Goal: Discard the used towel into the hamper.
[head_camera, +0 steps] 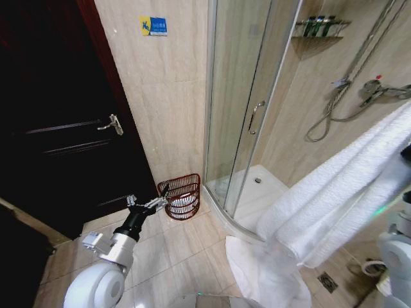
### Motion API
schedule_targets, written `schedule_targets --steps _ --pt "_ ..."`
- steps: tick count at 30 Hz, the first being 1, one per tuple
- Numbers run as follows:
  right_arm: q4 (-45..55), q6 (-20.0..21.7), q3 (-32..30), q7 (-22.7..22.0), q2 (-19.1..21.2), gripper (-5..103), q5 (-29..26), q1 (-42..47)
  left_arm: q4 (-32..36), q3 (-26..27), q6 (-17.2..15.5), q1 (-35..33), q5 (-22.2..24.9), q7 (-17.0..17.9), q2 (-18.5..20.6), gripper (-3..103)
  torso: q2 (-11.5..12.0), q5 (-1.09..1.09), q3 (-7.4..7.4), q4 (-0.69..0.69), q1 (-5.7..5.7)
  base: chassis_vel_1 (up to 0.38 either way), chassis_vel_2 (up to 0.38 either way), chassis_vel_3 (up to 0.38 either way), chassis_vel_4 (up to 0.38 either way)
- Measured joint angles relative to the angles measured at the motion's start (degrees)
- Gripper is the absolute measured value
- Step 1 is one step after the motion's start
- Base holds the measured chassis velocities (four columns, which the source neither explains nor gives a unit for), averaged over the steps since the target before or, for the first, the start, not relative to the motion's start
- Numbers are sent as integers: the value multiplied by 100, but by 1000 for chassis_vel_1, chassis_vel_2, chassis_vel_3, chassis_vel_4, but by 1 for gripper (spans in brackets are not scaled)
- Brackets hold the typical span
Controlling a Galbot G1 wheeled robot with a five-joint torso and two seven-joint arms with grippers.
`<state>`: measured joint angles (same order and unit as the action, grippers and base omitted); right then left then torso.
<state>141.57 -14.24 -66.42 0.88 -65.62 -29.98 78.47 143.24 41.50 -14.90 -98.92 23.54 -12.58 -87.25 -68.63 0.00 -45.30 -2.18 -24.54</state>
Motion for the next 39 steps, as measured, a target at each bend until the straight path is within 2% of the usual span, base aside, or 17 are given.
schedule_targets --steps 8,10,13,17,25,39 --pt "0 0 0 0 0 7 0 0 0 0 0 0 0 0 1 100 0 0 0 -1 0 181 173 -186 -165" --pt "3 0 1 1 0 7 0 -1 0 2 0 0 0 1 3 100 0 -9 0 -2 0 166 166 -180 -135" --pt "3 0 2 1 0 7 0 0 0 3 0 0 0 0 3 100 0 -2 0 -1 0 128 116 -124 -82" --pt "2 0 1 1 -1 7 0 0 0 1 0 0 0 0 0 100 0 5 0 0 0 -11 -9 18 14" --pt "1 0 0 1 0 7 0 0 0 0 0 0 0 0 0 100 0 -2 0 -1 0 -30 -14 62 51" --pt "1 0 0 0 -1 7 0 0 0 1 0 0 0 0 1 100 0 1 0 0 0 81 79 59 75"
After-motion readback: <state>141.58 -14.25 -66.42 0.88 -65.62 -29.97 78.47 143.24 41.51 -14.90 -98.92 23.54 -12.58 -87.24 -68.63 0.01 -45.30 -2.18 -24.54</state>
